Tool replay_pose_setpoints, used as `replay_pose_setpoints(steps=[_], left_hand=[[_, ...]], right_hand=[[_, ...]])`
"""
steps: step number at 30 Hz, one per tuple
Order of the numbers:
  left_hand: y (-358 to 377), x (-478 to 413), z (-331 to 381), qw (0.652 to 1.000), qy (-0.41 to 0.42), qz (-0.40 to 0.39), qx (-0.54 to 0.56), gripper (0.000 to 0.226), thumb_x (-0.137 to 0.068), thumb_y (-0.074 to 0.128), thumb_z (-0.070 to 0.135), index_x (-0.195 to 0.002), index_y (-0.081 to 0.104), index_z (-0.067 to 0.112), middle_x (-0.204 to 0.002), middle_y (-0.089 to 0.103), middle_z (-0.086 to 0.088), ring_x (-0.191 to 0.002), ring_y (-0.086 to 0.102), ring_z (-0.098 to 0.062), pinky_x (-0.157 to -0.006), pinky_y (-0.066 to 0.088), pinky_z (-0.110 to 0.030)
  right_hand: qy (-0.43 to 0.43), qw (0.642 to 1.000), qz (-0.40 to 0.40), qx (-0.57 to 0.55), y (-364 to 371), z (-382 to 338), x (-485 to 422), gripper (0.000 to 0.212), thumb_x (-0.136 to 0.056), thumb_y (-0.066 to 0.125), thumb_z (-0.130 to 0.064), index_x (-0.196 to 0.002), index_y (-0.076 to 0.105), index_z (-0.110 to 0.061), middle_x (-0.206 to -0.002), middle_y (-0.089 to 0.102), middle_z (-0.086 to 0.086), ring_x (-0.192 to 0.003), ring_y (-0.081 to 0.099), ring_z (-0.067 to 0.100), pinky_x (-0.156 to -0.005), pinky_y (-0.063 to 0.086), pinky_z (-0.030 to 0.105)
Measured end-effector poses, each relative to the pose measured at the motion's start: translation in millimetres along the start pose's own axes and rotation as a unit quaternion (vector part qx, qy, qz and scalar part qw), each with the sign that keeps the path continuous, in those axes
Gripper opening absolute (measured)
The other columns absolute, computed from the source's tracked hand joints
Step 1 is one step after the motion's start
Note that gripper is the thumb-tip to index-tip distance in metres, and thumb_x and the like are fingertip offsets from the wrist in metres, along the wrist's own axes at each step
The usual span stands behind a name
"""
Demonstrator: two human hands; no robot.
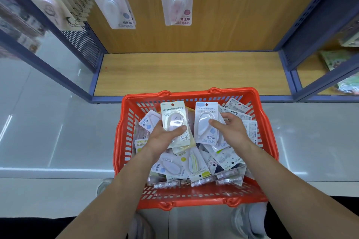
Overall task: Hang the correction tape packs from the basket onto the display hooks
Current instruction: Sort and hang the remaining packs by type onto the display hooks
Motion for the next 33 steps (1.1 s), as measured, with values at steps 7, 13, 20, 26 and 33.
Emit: replay_pose_setpoints(steps=[7, 13, 20, 26, 33], left_hand=[[-18.9, 41.0, 54.8, 0.997, 0.052, -0.011, -0.062, 0.051, -0.075, 0.089, 0.041, -0.118, 0.066, 0.029, -0.106, 0.078, 0.011, -0.104, 0.072, -0.013, -0.094, 0.055, -0.034], [-34.4, 126.5, 120.4, 0.987, 0.137, 0.031, -0.080, 0.058, -0.072, 0.092, 0.038, -0.119, 0.059, 0.030, -0.105, 0.076, 0.010, -0.095, 0.074, -0.011, -0.086, 0.057, -0.032], [-26.0, 187.8, 133.2, 0.975, 0.214, 0.054, -0.027, 0.042, -0.080, 0.087, 0.026, -0.116, 0.066, 0.028, -0.104, 0.078, 0.012, -0.094, 0.075, -0.006, -0.077, 0.057, -0.024], [-31.2, 185.8, 124.2, 0.975, 0.204, 0.089, 0.004, 0.051, -0.077, 0.090, 0.027, -0.120, 0.064, 0.026, -0.108, 0.077, 0.006, -0.099, 0.075, -0.015, -0.087, 0.061, -0.043], [-38.8, 171.2, 134.3, 0.974, 0.198, 0.099, 0.044, 0.045, -0.078, 0.087, 0.016, -0.119, 0.068, 0.015, -0.105, 0.079, 0.002, -0.097, 0.076, -0.019, -0.086, 0.061, -0.043]], right_hand=[[-0.042, 0.998, -0.031, -0.042, -4.7, -64.0, 32.6, 0.013, -0.091, 0.074, -0.014, -0.104, 0.073, -0.013, -0.084, 0.079, -0.005, -0.073, 0.074, 0.008, -0.066, 0.050, 0.022], [-0.096, 0.987, -0.130, -0.012, 0.7, -147.0, 101.6, 0.011, -0.092, 0.073, -0.015, -0.102, 0.073, -0.014, -0.088, 0.080, -0.001, -0.079, 0.074, 0.013, -0.071, 0.050, 0.026], [-0.099, 0.982, -0.138, -0.083, 4.9, -157.9, 167.5, 0.024, -0.092, 0.073, -0.018, -0.113, 0.069, -0.009, -0.094, 0.080, 0.005, -0.082, 0.077, 0.018, -0.069, 0.057, 0.027], [-0.076, 0.985, -0.125, -0.087, 19.1, -147.0, 169.7, 0.039, -0.080, 0.077, -0.033, -0.112, 0.069, -0.013, -0.094, 0.080, 0.005, -0.080, 0.076, 0.019, -0.062, 0.053, 0.024], [-0.085, 0.987, -0.108, -0.079, 27.7, -155.9, 154.2, 0.055, -0.069, 0.078, -0.044, -0.113, 0.069, -0.013, -0.098, 0.080, 0.003, -0.088, 0.077, 0.018, -0.075, 0.051, 0.032]])
Point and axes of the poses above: each hand's wrist, its own x-axis away from the middle knuckle, its own y-axis out of the palm, z = x × y, the point moved 6 cm from there along -x, towards the middle knuckle
